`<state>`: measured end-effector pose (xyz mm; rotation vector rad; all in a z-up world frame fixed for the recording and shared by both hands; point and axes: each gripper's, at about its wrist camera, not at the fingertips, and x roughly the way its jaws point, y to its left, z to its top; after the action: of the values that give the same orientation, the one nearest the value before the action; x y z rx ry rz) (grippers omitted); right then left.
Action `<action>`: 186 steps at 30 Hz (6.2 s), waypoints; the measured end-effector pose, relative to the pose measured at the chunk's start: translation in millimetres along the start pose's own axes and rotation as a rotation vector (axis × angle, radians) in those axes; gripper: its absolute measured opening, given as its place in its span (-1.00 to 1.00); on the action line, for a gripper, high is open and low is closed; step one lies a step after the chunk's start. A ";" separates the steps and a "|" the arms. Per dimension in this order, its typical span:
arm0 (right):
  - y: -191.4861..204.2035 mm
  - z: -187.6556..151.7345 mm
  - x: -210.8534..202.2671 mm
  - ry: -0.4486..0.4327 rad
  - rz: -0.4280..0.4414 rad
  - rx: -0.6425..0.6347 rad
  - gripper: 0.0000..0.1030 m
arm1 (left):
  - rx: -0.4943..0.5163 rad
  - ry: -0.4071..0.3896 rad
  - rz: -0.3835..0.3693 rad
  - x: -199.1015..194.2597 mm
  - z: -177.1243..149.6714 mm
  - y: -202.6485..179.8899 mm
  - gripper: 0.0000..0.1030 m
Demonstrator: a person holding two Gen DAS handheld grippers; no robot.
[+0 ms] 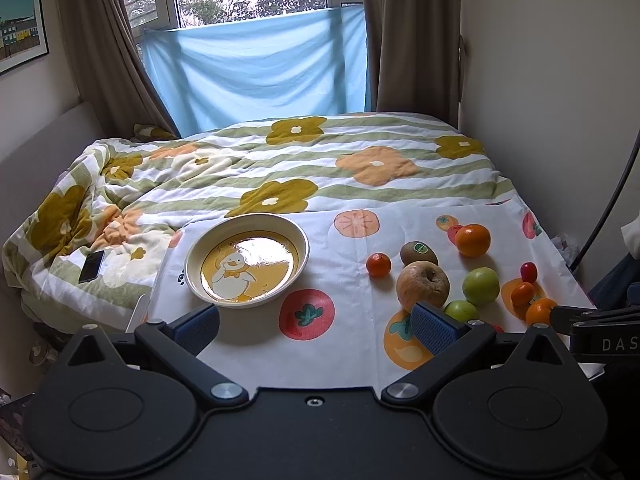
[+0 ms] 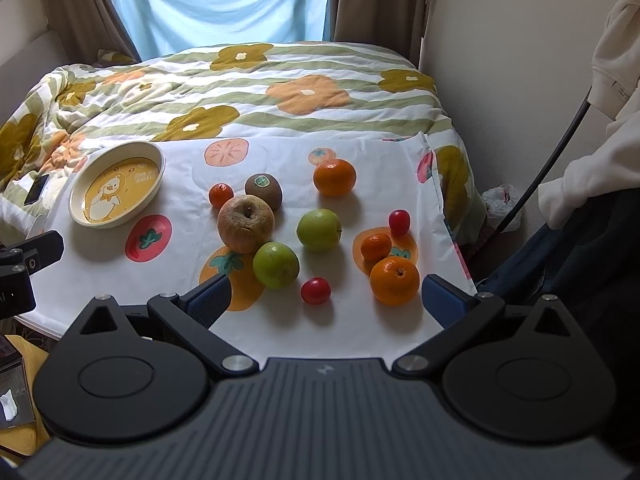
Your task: Organize fruits
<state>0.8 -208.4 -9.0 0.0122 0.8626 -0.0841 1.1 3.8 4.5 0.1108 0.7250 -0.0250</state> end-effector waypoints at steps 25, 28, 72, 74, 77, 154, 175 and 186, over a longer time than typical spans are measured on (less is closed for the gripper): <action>2.1 2.1 7.9 0.009 -0.001 0.003 1.00 | 0.018 0.007 -0.004 11.5 4.3 -1.9 1.00; 3.5 1.7 8.6 0.008 0.000 0.000 1.00 | 0.014 0.006 -0.007 12.6 6.0 -1.9 1.00; 2.1 5.8 11.5 0.022 0.020 0.006 1.00 | 0.016 0.000 -0.012 11.6 12.8 -5.9 1.00; -0.4 5.7 10.6 0.023 0.023 0.007 1.00 | 0.017 0.004 -0.016 11.8 13.9 -7.8 1.00; -0.1 5.4 10.8 0.025 0.025 0.006 1.00 | 0.025 0.012 -0.019 12.1 16.7 -11.8 1.00; 36.2 -24.3 188.6 0.083 0.200 -0.273 0.33 | 0.624 0.105 -0.614 252.3 -1.5 -88.3 0.54; 31.5 -19.4 163.5 0.039 0.218 -0.293 0.33 | 0.503 0.052 -0.472 214.4 -2.3 -62.9 0.50; 35.9 3.5 124.0 -0.027 0.304 -0.376 0.33 | 0.242 -0.001 -0.319 143.7 4.7 -37.4 0.50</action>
<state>86.6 -181.3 -101.7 -0.2095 0.8301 0.3628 109.5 -31.6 -90.8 0.2257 0.7307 -0.4181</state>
